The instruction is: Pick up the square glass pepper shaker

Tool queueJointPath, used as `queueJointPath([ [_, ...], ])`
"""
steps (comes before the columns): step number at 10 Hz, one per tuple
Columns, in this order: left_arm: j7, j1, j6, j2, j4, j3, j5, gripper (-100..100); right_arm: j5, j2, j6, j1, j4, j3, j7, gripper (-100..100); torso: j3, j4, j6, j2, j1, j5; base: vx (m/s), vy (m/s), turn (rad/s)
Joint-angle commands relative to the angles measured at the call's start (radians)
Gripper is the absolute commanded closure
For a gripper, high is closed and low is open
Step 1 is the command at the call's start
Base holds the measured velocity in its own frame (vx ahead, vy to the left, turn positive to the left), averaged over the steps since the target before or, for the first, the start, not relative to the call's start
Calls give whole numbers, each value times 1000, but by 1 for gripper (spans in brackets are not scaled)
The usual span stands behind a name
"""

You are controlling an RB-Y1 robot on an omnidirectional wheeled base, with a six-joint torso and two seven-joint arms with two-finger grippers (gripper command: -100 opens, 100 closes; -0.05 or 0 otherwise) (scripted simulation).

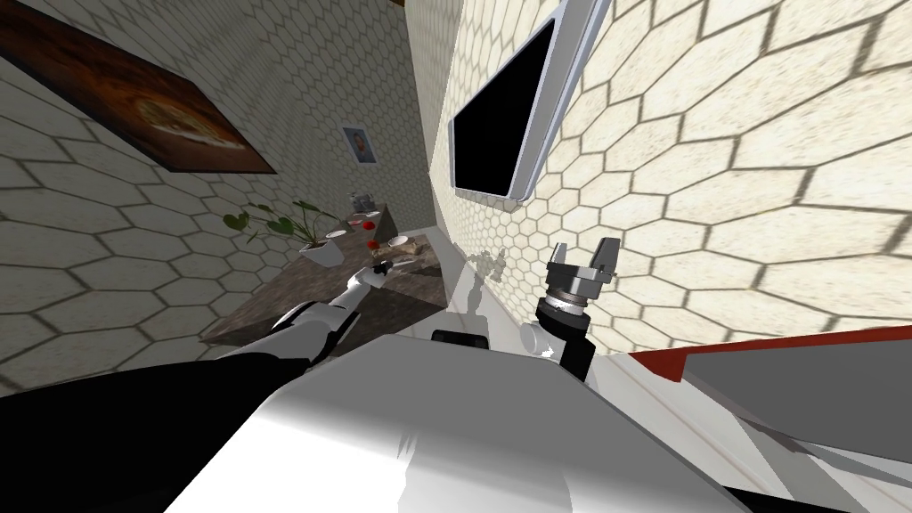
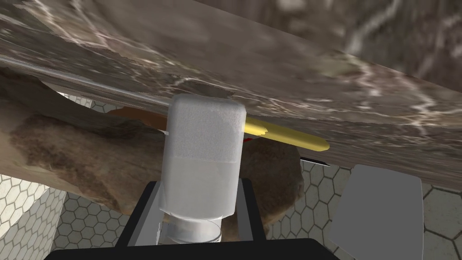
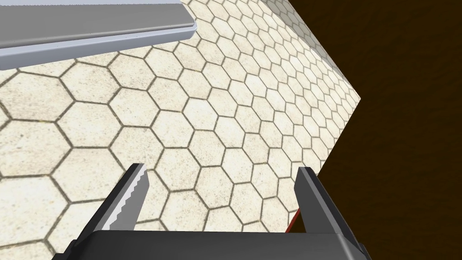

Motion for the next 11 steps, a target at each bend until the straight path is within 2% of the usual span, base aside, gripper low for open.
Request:
queueJointPath([
  [1, 1, 24, 7, 7, -50, -3, 9, 100, 0, 0, 0, 0, 0, 0, 0, 0, 0, 0, 0, 0, 0, 0, 21, -6, 19],
  [2, 1, 24, 7, 7, -76, -3, 9, 100, 0, 0, 0, 0, 0, 0, 0, 0, 0, 0, 1, 1, 0, 0, 0, 0, 0],
  [3, 15, 76, 45, 22, -119, 5, 11, 100, 0, 0, 0, 0, 0, 0, 0, 0, 1, 1, 2, 2, -1, 0, 41, -9, -6],
  [6, 15, 97, 45, 22, -186, 5, 11, 100, 0, 0, 0, 0, 0, 0, 0, 0, 0, 0, 1, 1, 0, 0, 24, -2, 16],
  [7, 29, 147, 84, 36, -216, 12, 13, 100, 0, 0, 0, 0, 0, 0, 0, 0, 1, 1, 2, 2, 0, 0, 37, 6, -9],
  [8, 29, 170, 84, 36, -253, 12, 13, 100, 0, 0, 0, 0, 0, 0, 0, 0, 1, 0, 0, 1, 0, 0, 54, -5, 29],
  [10, 29, 170, 84, 36, -296, 12, 13, 100, 0, 0, 0, 0, 0, 0, 0, 0, 0, 0, 2, 0, -1, -1, 14, -3, 11],
  [11, 43, 216, 122, 51, -323, 20, 15, 100, 0, 0, 0, 0, 0, 0, 0, 0, 1, 1, 3, 1, -1, -1, 41, -8, -12],
])
